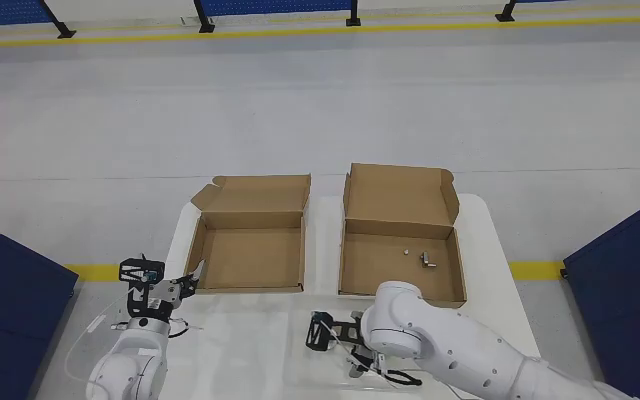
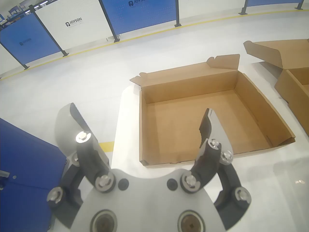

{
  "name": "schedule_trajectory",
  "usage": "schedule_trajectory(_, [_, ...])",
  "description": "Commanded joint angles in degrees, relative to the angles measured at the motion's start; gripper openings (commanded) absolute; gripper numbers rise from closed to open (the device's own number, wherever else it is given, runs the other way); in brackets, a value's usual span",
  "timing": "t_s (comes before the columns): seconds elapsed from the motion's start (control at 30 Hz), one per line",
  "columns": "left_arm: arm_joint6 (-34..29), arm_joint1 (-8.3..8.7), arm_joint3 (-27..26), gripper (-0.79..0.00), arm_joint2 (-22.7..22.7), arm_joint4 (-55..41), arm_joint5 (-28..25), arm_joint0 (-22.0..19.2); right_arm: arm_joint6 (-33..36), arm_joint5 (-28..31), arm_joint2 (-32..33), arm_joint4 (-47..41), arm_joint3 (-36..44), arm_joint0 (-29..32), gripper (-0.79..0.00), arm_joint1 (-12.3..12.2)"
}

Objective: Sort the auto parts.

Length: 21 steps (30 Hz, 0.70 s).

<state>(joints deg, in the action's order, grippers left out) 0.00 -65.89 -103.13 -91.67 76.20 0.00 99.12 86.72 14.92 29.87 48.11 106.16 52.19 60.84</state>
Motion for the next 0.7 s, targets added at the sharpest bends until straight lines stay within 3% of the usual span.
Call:
schedule_trajectory(0.0, [0.0, 0.0, 0.0, 0.0, 0.0, 0.0, 0.0, 0.0, 0.21, 0.28, -0.22, -0.01, -0.21, -0.12, 0.0, 0.07])
schedule_trajectory(0.67, [0.0, 0.0, 0.0, 0.0, 0.0, 0.0, 0.0, 0.0, -0.98, -2.08, -3.31, 6.12, -3.57, 0.15, 0.0, 1.62])
